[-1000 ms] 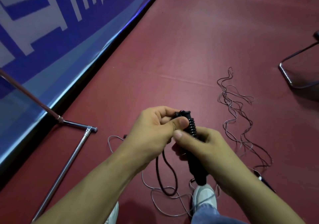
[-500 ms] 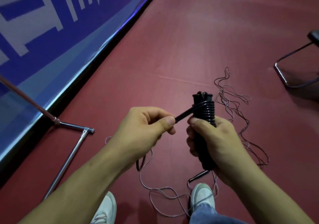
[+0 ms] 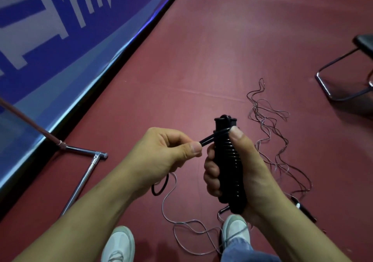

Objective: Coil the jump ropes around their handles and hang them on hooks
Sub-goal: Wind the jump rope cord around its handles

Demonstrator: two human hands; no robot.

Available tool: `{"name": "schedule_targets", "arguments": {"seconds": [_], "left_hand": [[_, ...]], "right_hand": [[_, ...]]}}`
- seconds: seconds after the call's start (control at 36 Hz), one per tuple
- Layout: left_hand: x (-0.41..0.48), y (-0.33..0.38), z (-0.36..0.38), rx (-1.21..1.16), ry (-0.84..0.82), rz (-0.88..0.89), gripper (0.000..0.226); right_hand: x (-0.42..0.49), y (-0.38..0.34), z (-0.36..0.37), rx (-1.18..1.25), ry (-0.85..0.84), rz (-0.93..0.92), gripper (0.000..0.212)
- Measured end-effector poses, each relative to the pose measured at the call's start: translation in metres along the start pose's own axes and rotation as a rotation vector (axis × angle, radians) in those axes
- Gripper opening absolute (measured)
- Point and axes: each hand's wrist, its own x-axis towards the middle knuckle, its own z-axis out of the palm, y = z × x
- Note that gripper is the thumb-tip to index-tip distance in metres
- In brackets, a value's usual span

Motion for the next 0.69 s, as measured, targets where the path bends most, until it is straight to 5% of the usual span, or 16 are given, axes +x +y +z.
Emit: {"name": "schedule_targets", "arguments": {"seconds": [0.28,0.36,0.69], "left_hand": [[0.004,0.0,-0.01,-0.065,-0.074,0.027,0.014],[0.004,-0.001,-0.009,-0.135,-0.129,0.031,0.027],[-0.002,0.002,-0.002,-0.388,-0.682,-0.028,0.066]], "right_hand": [[-0.001,0.008,-0.001,0.163,-0.357,0.186,0.058],[-0.002,0.013,0.002,0.259,-0.473,0.233,0.056],[-0.013,0.014,0.019,0.37,-0.803,0.294,0.06]]}}
